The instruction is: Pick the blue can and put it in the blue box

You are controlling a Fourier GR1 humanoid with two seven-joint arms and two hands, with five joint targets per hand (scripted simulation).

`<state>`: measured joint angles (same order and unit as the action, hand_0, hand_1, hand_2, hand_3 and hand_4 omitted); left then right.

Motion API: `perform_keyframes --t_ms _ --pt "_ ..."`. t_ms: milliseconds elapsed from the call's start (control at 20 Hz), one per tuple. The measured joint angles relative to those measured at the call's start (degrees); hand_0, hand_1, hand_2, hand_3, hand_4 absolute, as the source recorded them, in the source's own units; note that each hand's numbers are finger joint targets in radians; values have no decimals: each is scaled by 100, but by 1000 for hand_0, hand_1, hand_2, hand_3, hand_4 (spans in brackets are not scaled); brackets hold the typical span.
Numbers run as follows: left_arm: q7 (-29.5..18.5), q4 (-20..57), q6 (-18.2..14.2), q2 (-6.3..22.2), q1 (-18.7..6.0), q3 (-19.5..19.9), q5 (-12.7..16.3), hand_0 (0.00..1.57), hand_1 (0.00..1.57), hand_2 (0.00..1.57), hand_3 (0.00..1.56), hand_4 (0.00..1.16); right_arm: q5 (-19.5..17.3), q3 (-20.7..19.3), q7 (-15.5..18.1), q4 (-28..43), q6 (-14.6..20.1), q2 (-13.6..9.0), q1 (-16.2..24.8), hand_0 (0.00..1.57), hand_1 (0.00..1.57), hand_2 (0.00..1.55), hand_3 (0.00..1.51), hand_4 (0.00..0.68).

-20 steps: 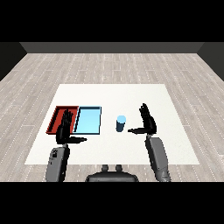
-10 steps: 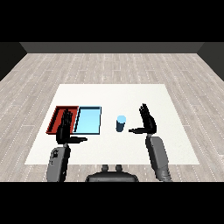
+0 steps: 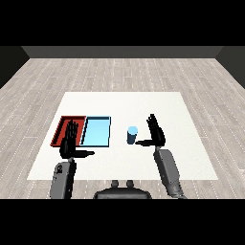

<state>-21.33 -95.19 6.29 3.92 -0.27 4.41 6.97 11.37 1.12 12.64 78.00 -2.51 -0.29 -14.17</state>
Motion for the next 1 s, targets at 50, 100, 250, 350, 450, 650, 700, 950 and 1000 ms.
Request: perform_keyframes --t_ms 50,100,250,350,450,650,700,950,1000 --pt "58 -37 13 37 -35 50 46 0 0 0 0 0 56 29 -27 -37 96 6 -65 0 0 0 0 0" --pt "121 -34 8 52 -100 84 83 0 0 0 0 0 144 160 12 -104 265 11 -113 0 0 0 0 0" --pt "217 -119 21 75 -92 119 133 0 0 0 0 0 349 241 176 -477 407 20 -330 0 0 0 0 0" --pt "131 -34 -6 31 -115 77 57 0 0 0 0 0 449 147 336 -764 267 5 -412 0 0 0 0 0" --pt "138 -93 52 55 -66 88 94 0 0 0 0 0 593 289 451 -891 377 13 -412 0 0 0 0 0" --pt "22 66 71 24 -101 101 89 0 0 0 0 0 826 428 882 -1485 380 23 -492 0 0 0 0 0" --pt "96 -44 81 39 -57 99 108 0 0 0 0 0 856 472 898 -1464 378 24 -417 0 0 0 0 0" --pt "-13 80 3 -28 -114 55 -11 0 0 0 0 0 1057 571 1202 -2113 456 27 -791 0 0 0 0 0" --pt "9 131 26 8 -175 82 3 0 0 0 0 0 1152 680 1233 -2156 522 27 -823 0 0 0 0 0"
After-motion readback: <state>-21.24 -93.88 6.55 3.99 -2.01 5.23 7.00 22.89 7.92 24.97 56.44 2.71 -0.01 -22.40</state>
